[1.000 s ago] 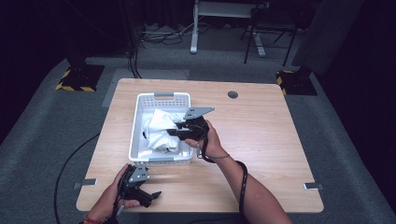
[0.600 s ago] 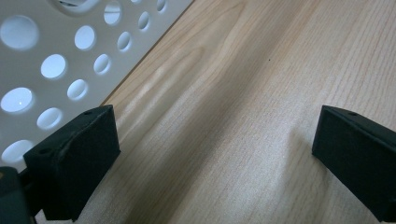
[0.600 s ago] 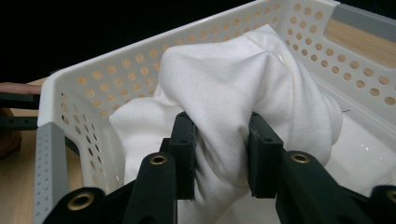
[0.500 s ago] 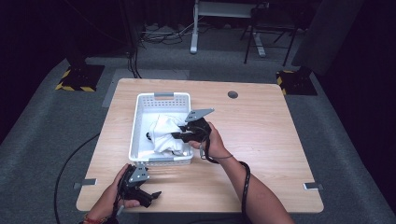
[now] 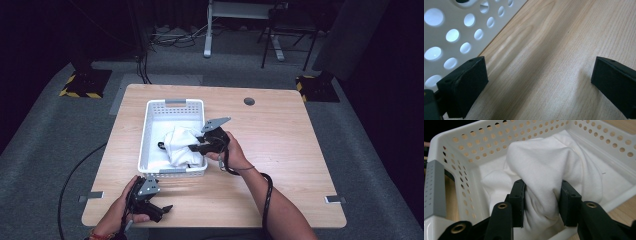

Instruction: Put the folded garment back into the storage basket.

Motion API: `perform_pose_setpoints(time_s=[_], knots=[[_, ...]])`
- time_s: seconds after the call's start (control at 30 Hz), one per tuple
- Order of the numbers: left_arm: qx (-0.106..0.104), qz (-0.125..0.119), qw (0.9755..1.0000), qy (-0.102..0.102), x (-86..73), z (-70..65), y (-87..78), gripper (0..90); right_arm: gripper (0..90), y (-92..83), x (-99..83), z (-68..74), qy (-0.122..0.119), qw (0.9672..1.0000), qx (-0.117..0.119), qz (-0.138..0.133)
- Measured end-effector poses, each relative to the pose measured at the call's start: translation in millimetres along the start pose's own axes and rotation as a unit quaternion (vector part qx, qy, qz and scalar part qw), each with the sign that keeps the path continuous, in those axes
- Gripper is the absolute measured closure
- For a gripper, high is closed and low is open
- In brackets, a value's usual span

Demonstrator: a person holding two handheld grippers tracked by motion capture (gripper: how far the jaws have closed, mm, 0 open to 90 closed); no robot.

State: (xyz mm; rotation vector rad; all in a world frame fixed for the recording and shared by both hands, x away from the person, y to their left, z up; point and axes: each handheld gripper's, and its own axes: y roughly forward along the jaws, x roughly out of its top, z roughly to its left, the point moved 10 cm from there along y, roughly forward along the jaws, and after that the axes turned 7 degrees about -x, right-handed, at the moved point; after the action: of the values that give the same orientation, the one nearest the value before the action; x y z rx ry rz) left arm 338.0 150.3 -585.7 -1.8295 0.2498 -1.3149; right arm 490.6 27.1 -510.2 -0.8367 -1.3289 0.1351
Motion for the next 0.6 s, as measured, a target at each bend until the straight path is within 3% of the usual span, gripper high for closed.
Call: perform_pose_setpoints(time_s=[0.07,0.27,0.37,0.5,0.53,0.6], knots=[[0.000,0.000,1.0000,0.000,0.0,0.0,0.0,0.7,55.9,-1.7,0.4,0.8,-0.001,1.0000,0.005,-0.001],[0.000,0.000,1.0000,0.000,-0.1,-0.1,-0.1,0.7,38.9,-9.0,3.4,-1.0,-0.031,0.9993,-0.018,0.012],[0.000,0.000,1.0000,0.000,0.0,0.0,0.0,0.7,33.2,-12.0,4.0,-2.0,-0.049,0.9984,-0.024,0.015],[0.000,0.000,1.0000,0.000,0.0,0.0,-0.1,0.7,31.9,-12.0,3.3,-1.7,-0.063,0.9974,-0.029,0.017],[0.000,0.000,1.0000,0.001,0.0,0.2,-0.1,0.7,25.8,-11.6,2.0,0.7,-0.080,0.9963,-0.027,0.019],[0.000,0.000,1.0000,0.000,-0.1,0.0,-0.1,0.7,23.6,-11.4,1.6,1.0,-0.086,0.9957,-0.029,0.020]])
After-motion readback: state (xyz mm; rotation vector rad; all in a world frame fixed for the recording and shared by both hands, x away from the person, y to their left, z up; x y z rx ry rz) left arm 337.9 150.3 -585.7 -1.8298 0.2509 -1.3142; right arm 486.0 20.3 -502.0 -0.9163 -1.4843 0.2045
